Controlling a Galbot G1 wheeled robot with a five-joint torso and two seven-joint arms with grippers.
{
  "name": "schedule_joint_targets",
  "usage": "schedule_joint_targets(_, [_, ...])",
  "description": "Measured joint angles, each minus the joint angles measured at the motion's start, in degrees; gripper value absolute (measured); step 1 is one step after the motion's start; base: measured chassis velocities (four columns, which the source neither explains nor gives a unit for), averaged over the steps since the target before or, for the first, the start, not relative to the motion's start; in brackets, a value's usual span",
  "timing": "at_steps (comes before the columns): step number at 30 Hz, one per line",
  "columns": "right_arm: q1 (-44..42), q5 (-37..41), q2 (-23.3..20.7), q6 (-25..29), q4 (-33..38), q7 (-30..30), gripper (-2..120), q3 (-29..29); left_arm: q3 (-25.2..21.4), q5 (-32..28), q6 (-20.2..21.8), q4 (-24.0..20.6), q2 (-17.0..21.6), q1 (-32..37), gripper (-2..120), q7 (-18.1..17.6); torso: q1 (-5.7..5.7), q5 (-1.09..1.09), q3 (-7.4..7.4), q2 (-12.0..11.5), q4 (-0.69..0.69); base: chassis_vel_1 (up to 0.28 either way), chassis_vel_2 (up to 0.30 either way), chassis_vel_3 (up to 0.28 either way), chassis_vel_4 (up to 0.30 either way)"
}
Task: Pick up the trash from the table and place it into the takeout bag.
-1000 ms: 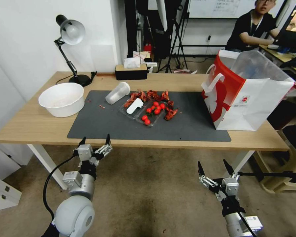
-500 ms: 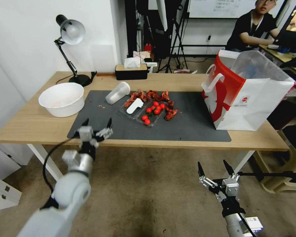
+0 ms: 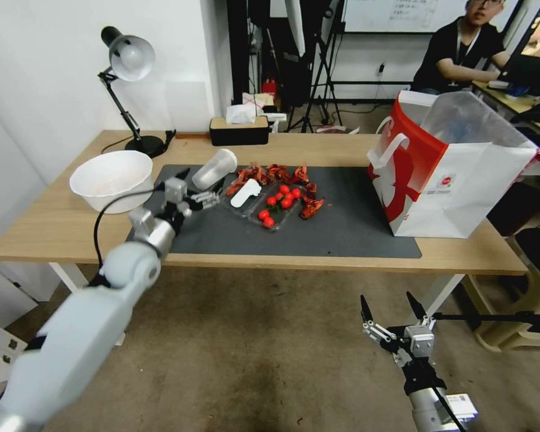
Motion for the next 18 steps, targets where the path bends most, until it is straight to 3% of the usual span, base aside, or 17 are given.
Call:
schedule_joint_targets(6, [-0.08,-0.04,0.39,0.07,-0.24,-0.02,100,0.0,6.48,-0.77,0.97,6.42,-0.22,-8.53,100,1.9,0.0,0.01,0.0,0.0,0.0,0.0,0.0,0.0,0.0])
schedule_joint_targets(18, [-0.13,-0.05,0.42,0.17,-0.34,-0.02,100,0.18,10.11,-1.35,2.91,10.04,-0.73,-13.57,100,3.05,0.0,-0.02,0.0,0.0,-0.02,0.0,0.0,0.0,0.0])
